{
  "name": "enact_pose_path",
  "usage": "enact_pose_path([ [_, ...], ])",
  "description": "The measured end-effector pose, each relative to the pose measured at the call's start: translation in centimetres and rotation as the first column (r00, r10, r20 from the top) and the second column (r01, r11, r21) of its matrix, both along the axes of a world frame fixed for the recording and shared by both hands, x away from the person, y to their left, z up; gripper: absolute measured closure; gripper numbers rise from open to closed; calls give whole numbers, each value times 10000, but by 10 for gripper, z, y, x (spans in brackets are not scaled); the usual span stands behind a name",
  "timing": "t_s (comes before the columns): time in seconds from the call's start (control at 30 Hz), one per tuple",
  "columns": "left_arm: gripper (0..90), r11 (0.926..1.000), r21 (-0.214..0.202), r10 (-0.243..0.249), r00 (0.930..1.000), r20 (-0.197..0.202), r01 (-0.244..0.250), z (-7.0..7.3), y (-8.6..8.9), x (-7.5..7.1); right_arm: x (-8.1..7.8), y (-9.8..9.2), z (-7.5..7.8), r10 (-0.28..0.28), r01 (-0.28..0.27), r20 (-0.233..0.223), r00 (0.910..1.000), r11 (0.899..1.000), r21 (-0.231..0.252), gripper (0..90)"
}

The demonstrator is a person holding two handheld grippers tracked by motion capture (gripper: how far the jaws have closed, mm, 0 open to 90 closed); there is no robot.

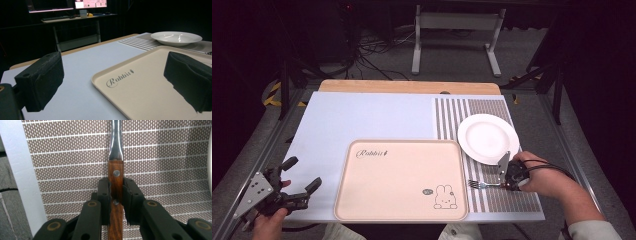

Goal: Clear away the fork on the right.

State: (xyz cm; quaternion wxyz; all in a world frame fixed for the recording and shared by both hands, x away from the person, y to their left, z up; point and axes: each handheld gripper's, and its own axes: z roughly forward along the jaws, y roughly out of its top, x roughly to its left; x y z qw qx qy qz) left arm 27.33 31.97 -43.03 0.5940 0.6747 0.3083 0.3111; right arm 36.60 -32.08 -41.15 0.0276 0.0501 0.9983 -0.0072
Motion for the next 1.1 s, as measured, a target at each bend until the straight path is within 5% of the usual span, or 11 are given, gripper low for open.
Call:
enact_pose_path([
  [0.63, 36, 10000, -40, 10, 10000, -30, -10, 0, 0, 0, -7, -6, 37, -362, 252, 834, 9959, 9913, 1292, 772],
  [1.1, 36, 10000, -64, 18, 10000, -41, -18, 0, 0, 0, -3, 16, 66, -212, -15, 1274, 9916, 9844, 1760, 772],
])
